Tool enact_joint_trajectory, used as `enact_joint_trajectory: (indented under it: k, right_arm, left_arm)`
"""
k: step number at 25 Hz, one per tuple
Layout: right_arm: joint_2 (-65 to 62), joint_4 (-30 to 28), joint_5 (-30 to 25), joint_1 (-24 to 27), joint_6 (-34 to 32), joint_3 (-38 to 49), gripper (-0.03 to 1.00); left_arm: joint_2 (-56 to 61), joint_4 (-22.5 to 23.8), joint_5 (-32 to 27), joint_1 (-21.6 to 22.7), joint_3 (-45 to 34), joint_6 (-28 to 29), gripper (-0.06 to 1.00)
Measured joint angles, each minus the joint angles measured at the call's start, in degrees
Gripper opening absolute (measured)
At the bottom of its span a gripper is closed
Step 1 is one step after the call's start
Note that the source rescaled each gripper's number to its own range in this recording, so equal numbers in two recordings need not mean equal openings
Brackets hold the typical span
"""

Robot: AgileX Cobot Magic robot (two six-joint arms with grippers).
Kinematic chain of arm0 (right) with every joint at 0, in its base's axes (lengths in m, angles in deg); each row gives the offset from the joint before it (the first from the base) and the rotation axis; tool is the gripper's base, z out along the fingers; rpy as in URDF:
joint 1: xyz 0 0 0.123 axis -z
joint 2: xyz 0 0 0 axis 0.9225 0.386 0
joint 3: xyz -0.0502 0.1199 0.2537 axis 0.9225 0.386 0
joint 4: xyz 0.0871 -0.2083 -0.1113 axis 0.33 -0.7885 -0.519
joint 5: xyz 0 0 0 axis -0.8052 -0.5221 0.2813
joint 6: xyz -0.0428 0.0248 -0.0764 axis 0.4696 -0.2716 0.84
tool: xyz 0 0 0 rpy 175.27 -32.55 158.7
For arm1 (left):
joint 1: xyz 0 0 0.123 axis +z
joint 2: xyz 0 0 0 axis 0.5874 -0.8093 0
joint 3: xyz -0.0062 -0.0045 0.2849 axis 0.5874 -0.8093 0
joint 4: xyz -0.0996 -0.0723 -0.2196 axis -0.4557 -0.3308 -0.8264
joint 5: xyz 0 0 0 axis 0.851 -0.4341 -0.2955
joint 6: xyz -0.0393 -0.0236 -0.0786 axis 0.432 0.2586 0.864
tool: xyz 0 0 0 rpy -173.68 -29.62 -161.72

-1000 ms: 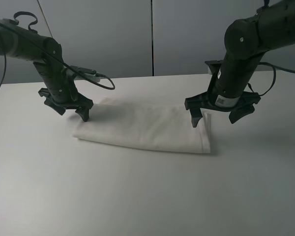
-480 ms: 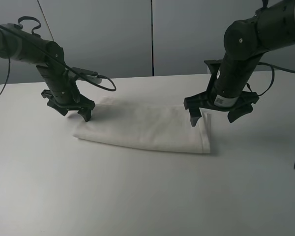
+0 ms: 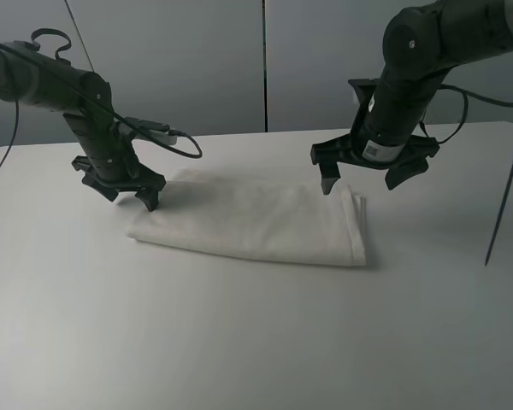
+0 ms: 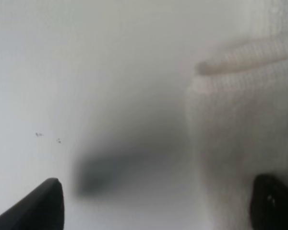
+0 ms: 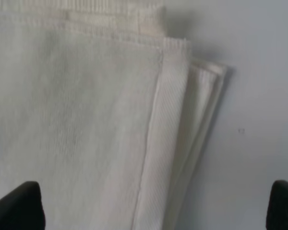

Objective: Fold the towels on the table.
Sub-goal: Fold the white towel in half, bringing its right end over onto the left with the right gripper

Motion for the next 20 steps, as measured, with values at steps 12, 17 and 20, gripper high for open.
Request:
enact_joint_trajectory:
  k: [12, 17, 20]
  right_arm:
    - [11.15, 1.48, -4.47, 0.00, 0.99, -7.46, 1.00]
    - [13.62, 1.58, -4.57, 0.00, 0.99, -7.56, 1.00]
    - [14.26, 1.69, -3.95, 0.00, 0.99, -7.56, 1.00]
  left_arm:
    - [0.00, -0.10, -0.43, 0.00, 0.26, -0.78, 1.00]
    - [0.00, -0.10, -0.54, 0.00, 0.26, -0.78, 1.00]
    - [0.00, -0.10, -0.54, 0.00, 0.26, -0.78, 1.00]
